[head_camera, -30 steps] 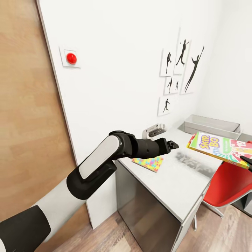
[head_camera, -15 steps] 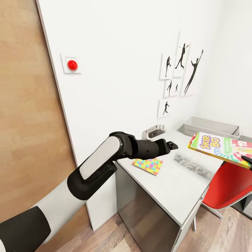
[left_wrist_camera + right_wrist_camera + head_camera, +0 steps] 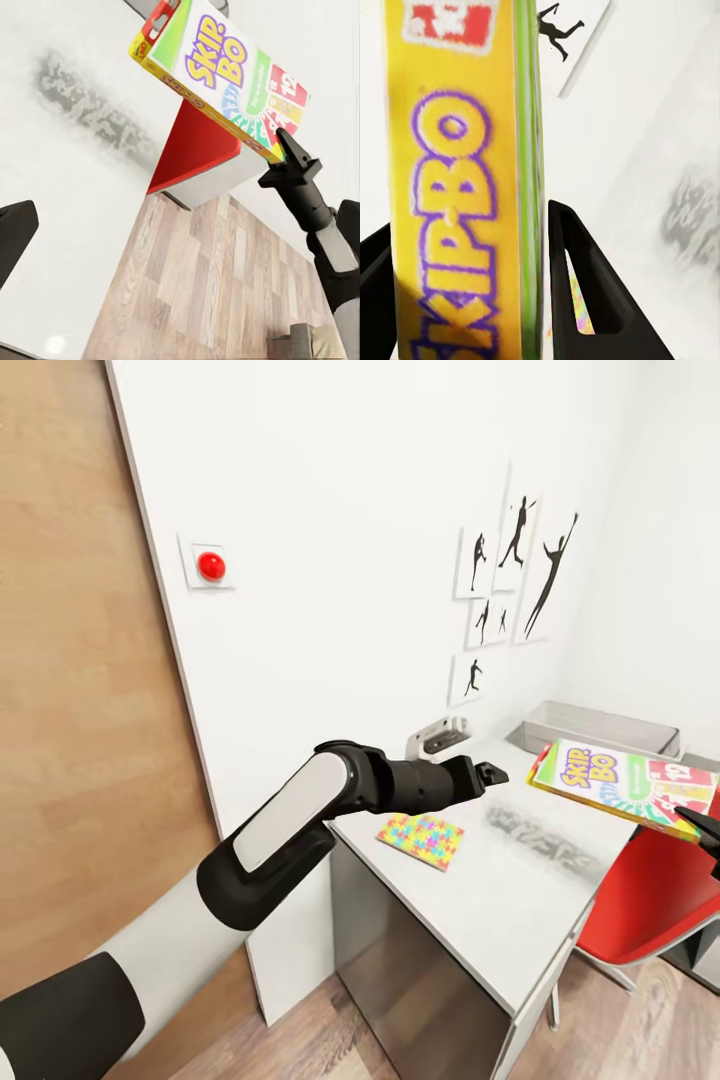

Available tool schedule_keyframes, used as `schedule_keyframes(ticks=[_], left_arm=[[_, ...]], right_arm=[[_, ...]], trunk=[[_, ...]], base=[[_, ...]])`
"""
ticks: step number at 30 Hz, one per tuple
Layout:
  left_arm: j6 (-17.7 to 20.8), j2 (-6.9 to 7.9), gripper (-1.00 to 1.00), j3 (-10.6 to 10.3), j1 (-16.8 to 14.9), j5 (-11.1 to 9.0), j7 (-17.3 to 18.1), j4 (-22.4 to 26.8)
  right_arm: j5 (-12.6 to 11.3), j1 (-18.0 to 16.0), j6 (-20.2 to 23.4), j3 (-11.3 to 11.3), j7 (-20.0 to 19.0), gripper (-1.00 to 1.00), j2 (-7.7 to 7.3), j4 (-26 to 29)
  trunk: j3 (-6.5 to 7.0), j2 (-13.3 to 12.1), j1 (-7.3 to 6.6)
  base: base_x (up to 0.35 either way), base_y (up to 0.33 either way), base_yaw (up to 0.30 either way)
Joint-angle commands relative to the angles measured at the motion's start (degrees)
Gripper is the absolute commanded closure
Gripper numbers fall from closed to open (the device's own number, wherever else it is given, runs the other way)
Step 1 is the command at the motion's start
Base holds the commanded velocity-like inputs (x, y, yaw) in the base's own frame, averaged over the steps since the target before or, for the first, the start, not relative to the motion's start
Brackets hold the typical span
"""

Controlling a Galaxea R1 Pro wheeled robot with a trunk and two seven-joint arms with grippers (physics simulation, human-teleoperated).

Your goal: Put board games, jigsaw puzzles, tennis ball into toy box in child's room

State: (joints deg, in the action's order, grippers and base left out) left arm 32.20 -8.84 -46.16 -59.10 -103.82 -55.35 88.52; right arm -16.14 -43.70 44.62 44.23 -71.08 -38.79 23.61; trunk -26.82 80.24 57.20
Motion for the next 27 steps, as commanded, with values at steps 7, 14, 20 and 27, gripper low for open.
schedule_keyframes(ticks=[7,14,20,27], left_arm=[[0.13,-0.03,-1.00,0.03,0.01,0.20,3.30,-3.25],[0.14,0.08,-1.00,0.14,0.07,1.01,5.51,-4.83],[0.12,0.11,-1.00,0.18,0.09,1.23,6.05,-4.98],[0.07,0.07,-1.00,0.14,0.12,1.35,6.31,-5.09]], right_arm=[[0.04,-0.07,0.07,0.13,-0.25,1.00,0.46,0.05],[-0.03,-0.07,0.45,0.29,-0.17,1.00,-0.17,0.41],[-0.04,-0.05,1.89,0.28,-0.10,1.00,-0.94,1.76],[-0.10,-0.03,3.06,0.42,-0.09,1.00,-1.37,2.56]], trunk=[[1.22,-2.78,-1.55],[2.48,-5.59,-3.08],[3.56,-7.99,-4.40],[4.82,-10.80,-5.94]], base=[[0.000,0.000,0.000],[0.000,0.000,0.000],[0.000,0.000,0.000],[0.000,0.000,0.000]])
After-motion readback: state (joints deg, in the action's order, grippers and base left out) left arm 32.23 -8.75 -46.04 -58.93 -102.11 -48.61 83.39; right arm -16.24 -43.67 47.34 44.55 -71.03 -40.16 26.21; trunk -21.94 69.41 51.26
